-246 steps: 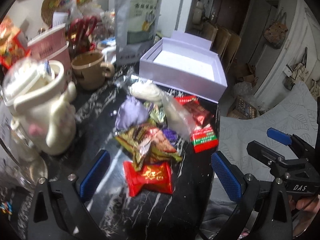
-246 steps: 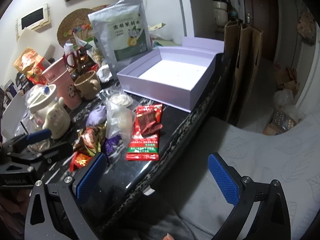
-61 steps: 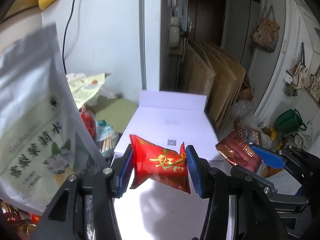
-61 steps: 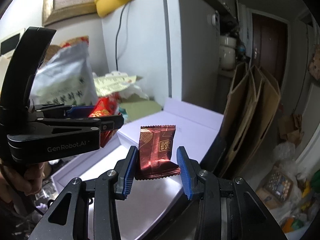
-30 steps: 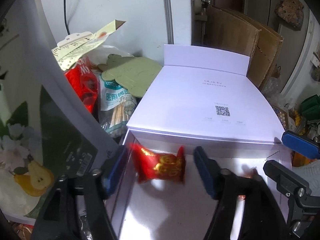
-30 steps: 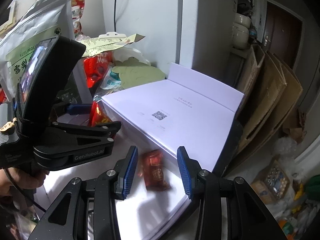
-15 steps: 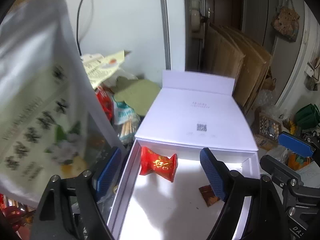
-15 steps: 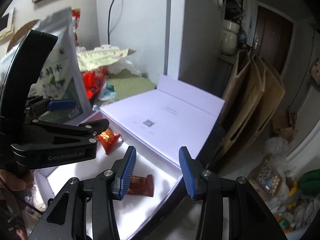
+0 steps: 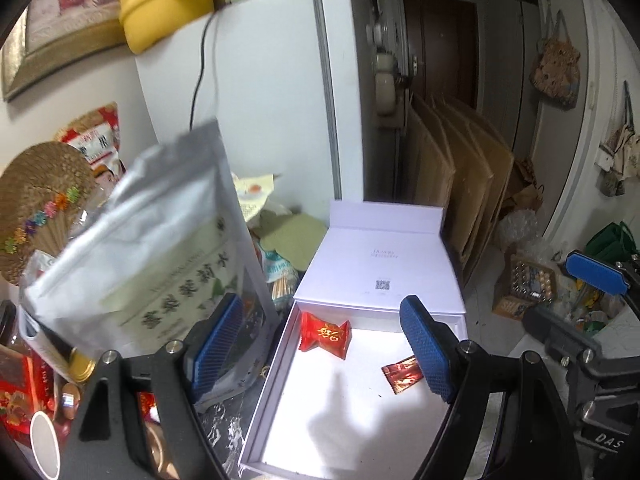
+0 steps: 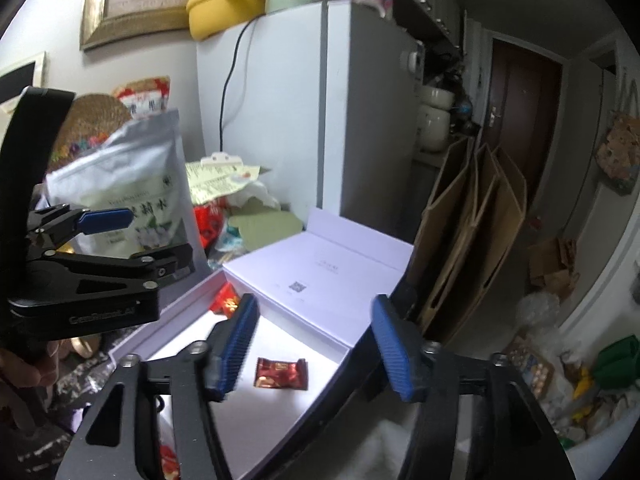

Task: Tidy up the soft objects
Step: 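Withdraw both tools from the box back toward the counter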

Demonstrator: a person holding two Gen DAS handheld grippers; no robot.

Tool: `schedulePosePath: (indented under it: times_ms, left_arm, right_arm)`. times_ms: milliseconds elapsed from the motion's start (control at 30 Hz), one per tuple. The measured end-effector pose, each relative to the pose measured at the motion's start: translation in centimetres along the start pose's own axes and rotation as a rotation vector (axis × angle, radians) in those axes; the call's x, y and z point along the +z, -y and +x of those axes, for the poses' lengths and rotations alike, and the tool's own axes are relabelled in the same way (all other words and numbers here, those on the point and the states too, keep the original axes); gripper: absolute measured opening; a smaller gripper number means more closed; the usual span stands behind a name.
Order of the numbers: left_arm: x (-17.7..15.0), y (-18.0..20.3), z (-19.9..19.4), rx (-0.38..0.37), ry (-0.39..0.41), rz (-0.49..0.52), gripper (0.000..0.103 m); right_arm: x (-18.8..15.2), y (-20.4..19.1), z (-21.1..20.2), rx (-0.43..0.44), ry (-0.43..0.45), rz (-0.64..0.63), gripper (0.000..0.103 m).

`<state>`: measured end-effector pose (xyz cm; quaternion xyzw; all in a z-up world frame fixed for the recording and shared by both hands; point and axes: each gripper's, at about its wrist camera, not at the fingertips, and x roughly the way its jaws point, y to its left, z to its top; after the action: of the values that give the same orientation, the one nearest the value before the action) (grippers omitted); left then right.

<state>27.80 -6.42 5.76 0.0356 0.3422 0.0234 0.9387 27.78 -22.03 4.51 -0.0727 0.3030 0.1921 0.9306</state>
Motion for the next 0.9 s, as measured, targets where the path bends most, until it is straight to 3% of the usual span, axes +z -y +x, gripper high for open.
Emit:
schedulePosePath:
  times_ms: [167, 300, 900]
  left_arm:
    - [-0.3, 0.1, -3.9, 0.009, 0.051, 0.002, 0.082]
    - [-1.1, 0.2, -6.7, 0.015, 0.095, 0.002, 0.1]
    - [-7.7, 0.5, -15.1, 0.022, 0.174, -0.027, 0.1]
  right_arm:
    - [0.2, -0.7, -3.3, 0.002, 0.057, 0.004, 0.087]
    - [0.0, -1.1, -5.6, -0.014, 0.099, -0.006, 0.092]
    - [-3.7, -3.4, -12.8, -0.03, 0.15, -0.029, 0.102]
